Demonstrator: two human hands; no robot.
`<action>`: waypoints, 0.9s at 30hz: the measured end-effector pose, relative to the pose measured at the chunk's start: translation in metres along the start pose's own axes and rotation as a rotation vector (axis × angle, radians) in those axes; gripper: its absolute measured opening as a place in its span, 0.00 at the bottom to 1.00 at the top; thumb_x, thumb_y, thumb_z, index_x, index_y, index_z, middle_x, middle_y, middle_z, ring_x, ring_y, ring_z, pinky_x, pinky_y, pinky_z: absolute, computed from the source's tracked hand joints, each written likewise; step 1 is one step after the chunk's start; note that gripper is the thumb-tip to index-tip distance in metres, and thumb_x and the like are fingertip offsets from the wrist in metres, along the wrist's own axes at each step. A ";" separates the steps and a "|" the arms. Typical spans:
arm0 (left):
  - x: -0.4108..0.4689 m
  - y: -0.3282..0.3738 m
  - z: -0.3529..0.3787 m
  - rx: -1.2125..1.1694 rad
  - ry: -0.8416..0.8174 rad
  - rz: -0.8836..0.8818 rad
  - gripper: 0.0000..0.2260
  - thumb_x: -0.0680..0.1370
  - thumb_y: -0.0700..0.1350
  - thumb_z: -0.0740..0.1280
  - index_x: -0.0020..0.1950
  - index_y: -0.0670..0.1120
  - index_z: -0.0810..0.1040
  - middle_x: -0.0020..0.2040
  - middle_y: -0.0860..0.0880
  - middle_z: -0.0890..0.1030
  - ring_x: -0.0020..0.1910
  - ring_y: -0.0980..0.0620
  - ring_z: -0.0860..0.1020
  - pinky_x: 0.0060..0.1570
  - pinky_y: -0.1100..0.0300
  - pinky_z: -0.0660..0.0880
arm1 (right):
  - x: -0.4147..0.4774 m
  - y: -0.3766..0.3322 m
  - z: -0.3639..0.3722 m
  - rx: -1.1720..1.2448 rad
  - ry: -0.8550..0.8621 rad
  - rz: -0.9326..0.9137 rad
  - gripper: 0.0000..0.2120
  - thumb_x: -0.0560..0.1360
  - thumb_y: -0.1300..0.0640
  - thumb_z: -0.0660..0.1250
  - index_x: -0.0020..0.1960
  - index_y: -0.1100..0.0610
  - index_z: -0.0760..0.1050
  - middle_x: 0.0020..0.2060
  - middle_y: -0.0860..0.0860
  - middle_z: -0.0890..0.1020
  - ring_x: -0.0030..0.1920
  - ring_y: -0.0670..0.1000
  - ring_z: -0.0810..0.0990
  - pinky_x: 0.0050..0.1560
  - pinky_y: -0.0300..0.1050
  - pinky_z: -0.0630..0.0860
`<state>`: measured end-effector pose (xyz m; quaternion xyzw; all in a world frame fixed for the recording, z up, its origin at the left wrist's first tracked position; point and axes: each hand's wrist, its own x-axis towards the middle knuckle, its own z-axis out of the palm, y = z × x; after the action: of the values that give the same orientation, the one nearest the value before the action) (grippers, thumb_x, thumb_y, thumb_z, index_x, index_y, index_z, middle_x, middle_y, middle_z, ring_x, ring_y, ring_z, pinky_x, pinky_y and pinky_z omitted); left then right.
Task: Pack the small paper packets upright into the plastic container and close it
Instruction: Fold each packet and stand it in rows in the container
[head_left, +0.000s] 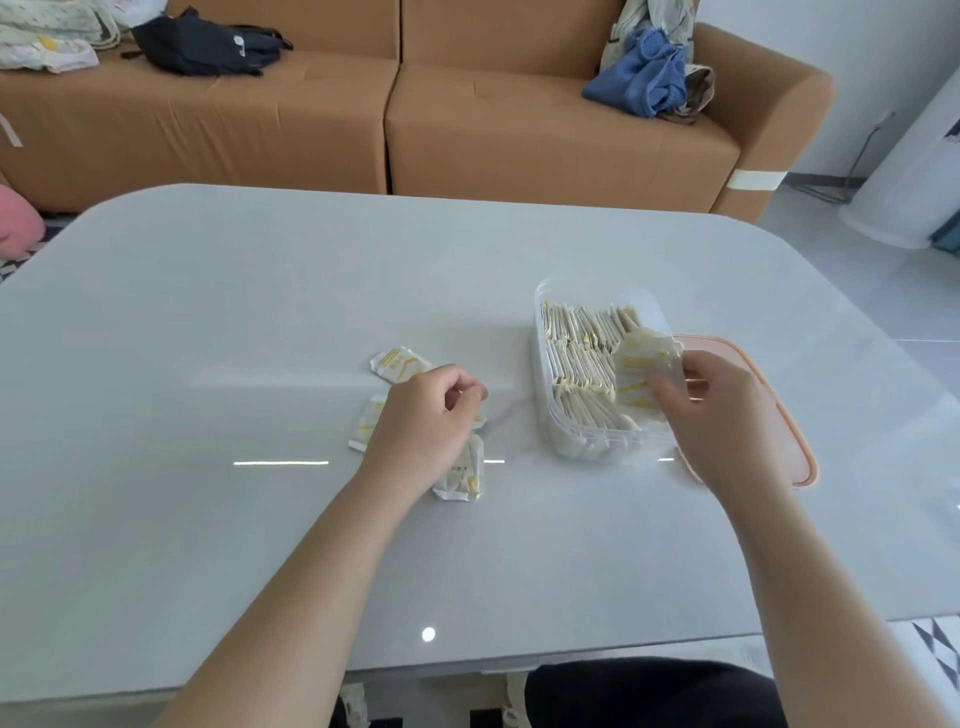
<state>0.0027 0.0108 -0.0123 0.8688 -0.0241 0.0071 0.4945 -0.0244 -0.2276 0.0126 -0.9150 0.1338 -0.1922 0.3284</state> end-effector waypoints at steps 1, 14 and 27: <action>0.001 0.000 0.001 0.009 -0.001 -0.002 0.08 0.78 0.44 0.63 0.46 0.49 0.83 0.31 0.56 0.76 0.30 0.61 0.72 0.31 0.68 0.66 | 0.003 0.004 -0.003 -0.077 0.015 -0.013 0.10 0.77 0.53 0.64 0.44 0.58 0.79 0.39 0.52 0.82 0.44 0.54 0.78 0.40 0.45 0.70; 0.002 -0.002 0.001 0.007 -0.008 -0.021 0.08 0.77 0.43 0.63 0.44 0.50 0.82 0.33 0.54 0.78 0.34 0.56 0.75 0.36 0.63 0.70 | 0.039 -0.024 -0.012 -0.926 -0.388 -0.117 0.09 0.75 0.52 0.66 0.38 0.55 0.73 0.33 0.49 0.71 0.36 0.53 0.72 0.28 0.37 0.58; 0.001 0.000 0.001 0.024 -0.034 -0.031 0.09 0.77 0.44 0.63 0.41 0.53 0.81 0.33 0.54 0.80 0.34 0.57 0.76 0.35 0.65 0.70 | 0.049 -0.015 0.024 -0.994 -0.507 -0.092 0.15 0.75 0.56 0.64 0.33 0.55 0.63 0.31 0.49 0.70 0.30 0.50 0.68 0.27 0.39 0.57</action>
<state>0.0040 0.0098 -0.0129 0.8749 -0.0190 -0.0148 0.4836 0.0319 -0.2216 0.0186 -0.9822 0.0852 0.1060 -0.1294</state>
